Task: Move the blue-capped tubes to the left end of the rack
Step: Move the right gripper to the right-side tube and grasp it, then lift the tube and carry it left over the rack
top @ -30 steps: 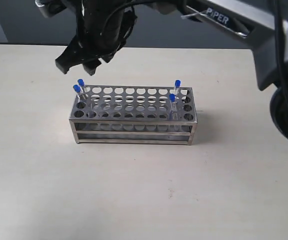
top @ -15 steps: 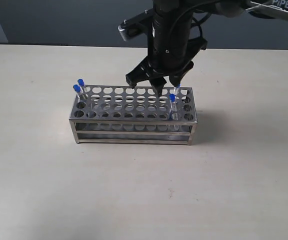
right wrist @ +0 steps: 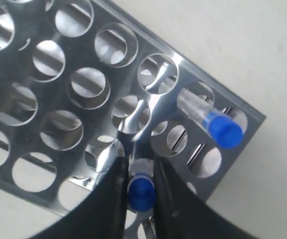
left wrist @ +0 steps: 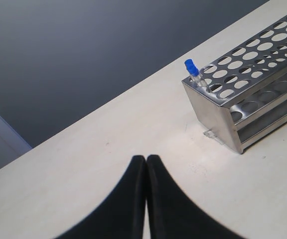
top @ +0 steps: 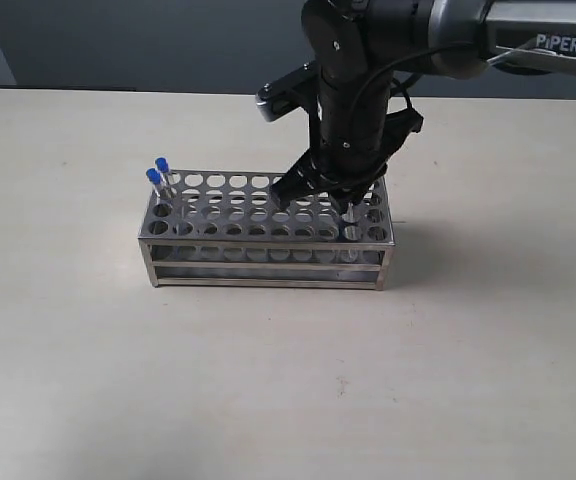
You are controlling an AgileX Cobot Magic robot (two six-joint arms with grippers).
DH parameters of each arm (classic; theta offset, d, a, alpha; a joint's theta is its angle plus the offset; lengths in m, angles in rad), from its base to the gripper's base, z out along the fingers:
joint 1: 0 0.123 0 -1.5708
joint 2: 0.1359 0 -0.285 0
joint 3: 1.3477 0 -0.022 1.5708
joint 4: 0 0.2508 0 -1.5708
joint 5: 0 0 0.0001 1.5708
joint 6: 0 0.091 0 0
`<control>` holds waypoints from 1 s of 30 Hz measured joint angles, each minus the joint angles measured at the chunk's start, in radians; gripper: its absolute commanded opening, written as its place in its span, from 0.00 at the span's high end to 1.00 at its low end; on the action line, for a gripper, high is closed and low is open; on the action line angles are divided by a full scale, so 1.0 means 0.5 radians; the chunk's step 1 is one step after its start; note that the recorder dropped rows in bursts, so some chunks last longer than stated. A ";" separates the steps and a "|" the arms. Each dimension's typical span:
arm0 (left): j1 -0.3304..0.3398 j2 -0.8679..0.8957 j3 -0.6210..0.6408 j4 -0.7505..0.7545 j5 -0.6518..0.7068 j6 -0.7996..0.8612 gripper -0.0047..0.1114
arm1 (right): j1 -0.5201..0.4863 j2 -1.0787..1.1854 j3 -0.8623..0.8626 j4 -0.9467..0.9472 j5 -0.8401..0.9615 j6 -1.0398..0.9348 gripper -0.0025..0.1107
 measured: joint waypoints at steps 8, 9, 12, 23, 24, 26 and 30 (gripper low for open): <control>0.000 0.000 0.000 0.000 0.000 0.000 0.95 | 0.000 -0.211 0.000 0.025 0.032 0.005 0.97; 0.000 0.000 0.000 0.000 0.000 0.000 0.95 | 0.000 -0.250 0.000 0.025 0.037 0.005 0.97; 0.000 0.000 0.000 0.000 0.000 0.000 0.95 | 0.000 -0.354 0.000 0.046 0.044 0.005 0.97; 0.000 0.000 0.000 0.000 0.000 0.000 0.95 | 0.174 -0.518 -0.040 0.260 -0.154 -0.251 0.98; 0.000 0.000 0.000 0.000 0.000 0.000 0.95 | 0.196 -0.509 -0.058 0.300 -0.201 -0.292 0.98; 0.000 0.000 0.000 0.000 0.000 0.000 0.95 | 0.233 -0.467 -0.131 0.400 -0.265 -0.398 0.98; 0.000 0.000 0.000 0.000 0.000 0.000 0.95 | 0.245 -0.299 -0.340 0.614 -0.281 -0.583 0.98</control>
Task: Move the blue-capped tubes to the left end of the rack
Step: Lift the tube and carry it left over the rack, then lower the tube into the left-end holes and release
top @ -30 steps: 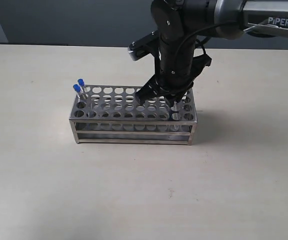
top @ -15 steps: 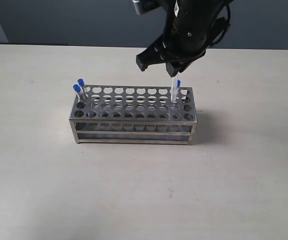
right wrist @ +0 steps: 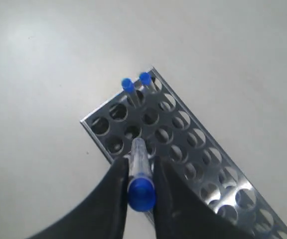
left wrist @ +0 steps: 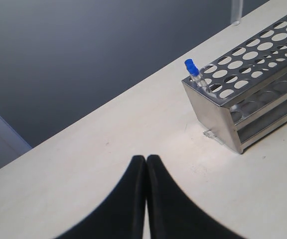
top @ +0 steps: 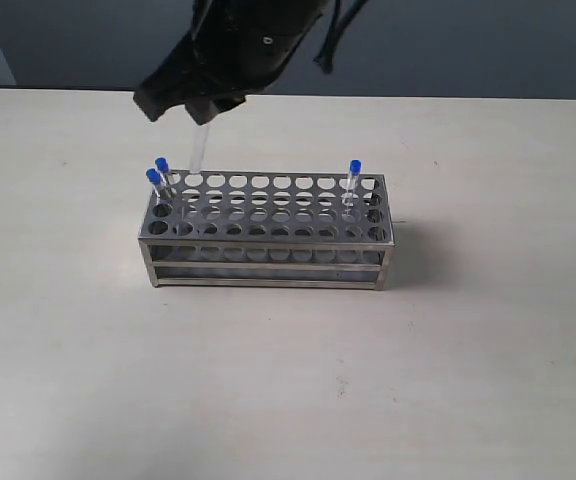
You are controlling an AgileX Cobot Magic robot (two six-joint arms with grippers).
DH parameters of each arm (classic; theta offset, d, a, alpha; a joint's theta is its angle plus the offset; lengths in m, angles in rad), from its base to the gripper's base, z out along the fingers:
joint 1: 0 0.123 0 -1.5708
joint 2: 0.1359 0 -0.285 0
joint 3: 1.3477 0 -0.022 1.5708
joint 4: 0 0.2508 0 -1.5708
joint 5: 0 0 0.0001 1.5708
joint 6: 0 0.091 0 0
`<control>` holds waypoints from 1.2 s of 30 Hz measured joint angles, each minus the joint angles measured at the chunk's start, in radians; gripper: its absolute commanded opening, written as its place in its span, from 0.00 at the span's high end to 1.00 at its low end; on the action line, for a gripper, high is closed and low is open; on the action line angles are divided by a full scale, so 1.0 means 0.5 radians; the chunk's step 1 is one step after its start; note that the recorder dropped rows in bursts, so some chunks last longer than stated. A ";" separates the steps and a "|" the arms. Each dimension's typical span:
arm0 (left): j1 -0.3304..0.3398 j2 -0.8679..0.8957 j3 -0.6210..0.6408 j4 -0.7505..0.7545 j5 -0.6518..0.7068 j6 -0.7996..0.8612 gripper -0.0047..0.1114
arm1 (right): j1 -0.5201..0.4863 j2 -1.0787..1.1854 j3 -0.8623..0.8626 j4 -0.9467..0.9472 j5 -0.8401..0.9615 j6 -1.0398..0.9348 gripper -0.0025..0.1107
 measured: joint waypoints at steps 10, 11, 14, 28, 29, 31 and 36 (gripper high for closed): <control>0.000 0.000 0.000 0.000 0.000 0.000 0.95 | 0.005 0.457 -0.462 0.118 0.151 -0.090 0.98; 0.000 0.000 0.000 0.000 0.000 0.000 0.95 | 0.005 0.490 -0.481 0.121 0.156 -0.090 0.98; 0.000 0.000 0.000 0.000 0.000 0.000 0.95 | 0.005 0.565 -0.525 0.137 0.169 -0.097 0.98; 0.000 0.000 0.000 0.000 0.000 0.000 0.95 | 0.005 0.730 -0.543 0.219 0.142 -0.136 0.98; 0.000 0.000 0.000 0.000 0.000 0.000 0.95 | 0.005 0.740 -0.543 0.233 0.135 -0.142 0.98; 0.000 0.000 0.000 0.000 0.000 0.000 0.95 | 0.005 0.769 -0.543 0.258 0.125 -0.142 0.98; 0.000 0.000 0.000 0.000 0.000 0.000 0.95 | 0.005 0.804 -0.543 0.299 0.068 -0.142 0.98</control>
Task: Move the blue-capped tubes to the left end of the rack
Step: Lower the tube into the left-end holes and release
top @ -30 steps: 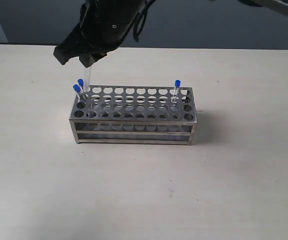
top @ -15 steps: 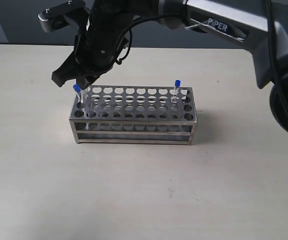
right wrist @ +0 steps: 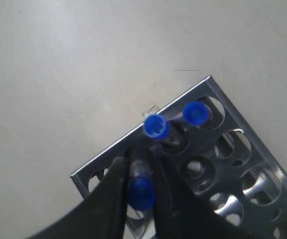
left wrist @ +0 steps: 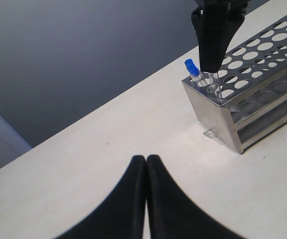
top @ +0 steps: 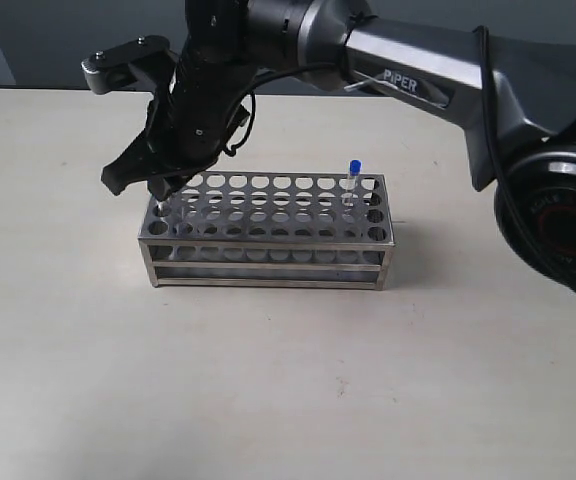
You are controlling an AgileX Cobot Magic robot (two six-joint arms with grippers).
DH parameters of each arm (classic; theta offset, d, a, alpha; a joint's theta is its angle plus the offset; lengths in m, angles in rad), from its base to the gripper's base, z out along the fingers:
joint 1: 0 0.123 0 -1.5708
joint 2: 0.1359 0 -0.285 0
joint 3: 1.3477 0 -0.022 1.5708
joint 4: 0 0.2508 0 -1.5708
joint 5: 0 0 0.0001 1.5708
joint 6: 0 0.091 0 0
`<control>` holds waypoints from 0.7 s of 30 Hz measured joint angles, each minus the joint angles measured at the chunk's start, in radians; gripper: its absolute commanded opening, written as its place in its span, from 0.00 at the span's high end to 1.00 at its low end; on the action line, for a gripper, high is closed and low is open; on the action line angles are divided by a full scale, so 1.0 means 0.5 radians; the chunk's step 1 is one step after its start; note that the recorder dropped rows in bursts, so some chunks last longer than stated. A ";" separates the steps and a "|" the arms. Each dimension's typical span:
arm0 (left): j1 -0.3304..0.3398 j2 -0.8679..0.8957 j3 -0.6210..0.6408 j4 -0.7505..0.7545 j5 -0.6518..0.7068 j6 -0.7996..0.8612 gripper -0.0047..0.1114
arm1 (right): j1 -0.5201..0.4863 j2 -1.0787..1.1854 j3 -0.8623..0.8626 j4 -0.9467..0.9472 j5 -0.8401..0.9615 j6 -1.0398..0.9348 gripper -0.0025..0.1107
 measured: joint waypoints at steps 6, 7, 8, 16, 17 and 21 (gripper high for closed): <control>0.000 0.000 0.000 0.000 0.000 0.000 0.95 | 0.000 0.020 0.000 0.063 -0.085 -0.004 0.93; 0.000 0.000 0.000 0.000 0.000 0.000 0.95 | 0.000 0.025 0.000 0.070 -0.088 -0.008 0.90; 0.000 0.000 0.000 0.000 0.000 0.000 0.95 | 0.000 0.029 0.000 0.081 -0.093 -0.008 0.86; 0.000 0.000 0.000 0.000 0.000 0.000 0.95 | 0.002 0.058 -0.003 0.158 -0.060 -0.008 0.59; 0.000 0.000 0.000 0.000 0.000 0.000 0.95 | 0.002 0.057 -0.003 0.165 -0.043 -0.008 0.58; 0.000 0.000 0.000 0.000 0.000 0.000 0.95 | 0.002 0.049 -0.003 0.168 0.033 0.033 0.58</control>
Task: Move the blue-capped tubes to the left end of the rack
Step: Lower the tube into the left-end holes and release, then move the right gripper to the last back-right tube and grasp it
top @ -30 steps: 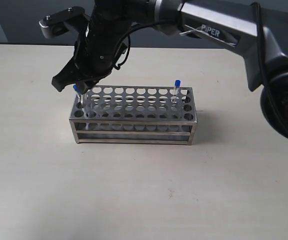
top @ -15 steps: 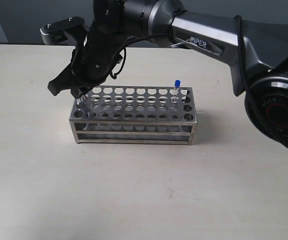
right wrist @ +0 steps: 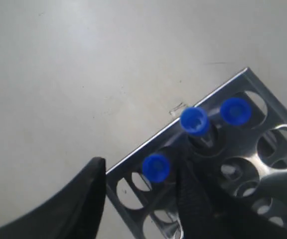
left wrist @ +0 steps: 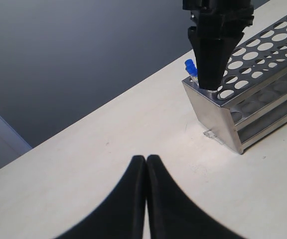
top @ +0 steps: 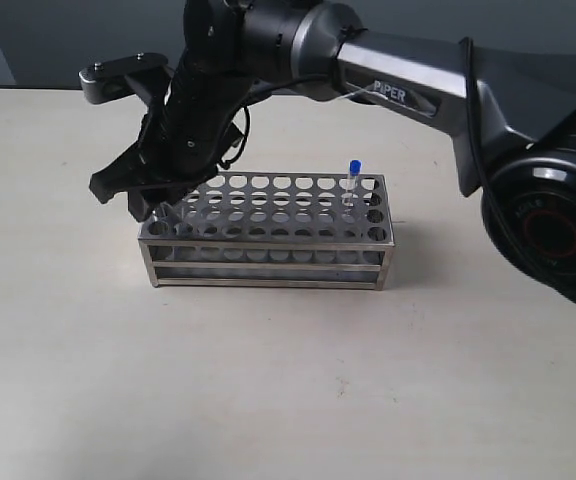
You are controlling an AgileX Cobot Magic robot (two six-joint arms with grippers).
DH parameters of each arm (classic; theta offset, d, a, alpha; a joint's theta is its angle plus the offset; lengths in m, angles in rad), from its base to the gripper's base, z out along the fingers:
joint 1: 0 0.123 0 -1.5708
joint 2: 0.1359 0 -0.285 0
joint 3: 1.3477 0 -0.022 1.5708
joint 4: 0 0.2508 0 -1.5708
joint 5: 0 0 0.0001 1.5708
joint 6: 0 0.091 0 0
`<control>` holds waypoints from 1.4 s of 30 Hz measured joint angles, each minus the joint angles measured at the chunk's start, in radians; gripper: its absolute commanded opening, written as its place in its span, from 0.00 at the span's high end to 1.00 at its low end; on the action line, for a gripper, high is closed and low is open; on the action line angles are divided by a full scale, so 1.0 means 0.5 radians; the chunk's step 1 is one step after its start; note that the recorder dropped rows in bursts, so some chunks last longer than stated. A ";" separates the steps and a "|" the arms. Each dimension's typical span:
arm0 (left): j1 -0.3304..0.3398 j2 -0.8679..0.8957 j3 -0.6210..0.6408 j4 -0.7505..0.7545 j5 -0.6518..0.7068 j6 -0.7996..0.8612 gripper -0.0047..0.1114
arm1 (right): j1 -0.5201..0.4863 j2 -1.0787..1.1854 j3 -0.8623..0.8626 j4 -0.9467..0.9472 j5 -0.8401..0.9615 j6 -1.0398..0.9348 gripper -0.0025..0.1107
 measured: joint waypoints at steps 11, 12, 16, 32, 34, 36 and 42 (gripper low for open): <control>0.000 0.000 0.000 0.000 0.000 0.000 0.95 | 0.000 -0.276 0.000 -0.304 0.074 0.185 0.58; 0.000 0.000 0.000 0.000 0.000 0.000 0.95 | 0.000 -0.299 0.000 -0.421 0.080 0.230 0.58; 0.000 0.000 0.000 0.000 0.000 0.000 0.95 | -0.018 -0.365 0.000 -0.852 0.229 0.458 0.58; 0.000 0.000 0.000 0.000 0.000 0.000 0.95 | -0.454 -0.367 0.000 -0.968 0.429 0.565 0.58; 0.000 0.000 0.000 0.000 0.000 0.000 0.95 | -0.483 -0.367 0.022 -0.913 0.429 0.565 0.58; 0.000 0.000 0.000 0.000 0.000 0.000 0.95 | -0.492 -0.367 0.085 -0.870 0.429 0.565 0.58; 0.000 0.000 0.000 0.000 0.000 0.000 0.95 | -0.497 -0.367 0.391 -0.810 0.439 0.565 0.58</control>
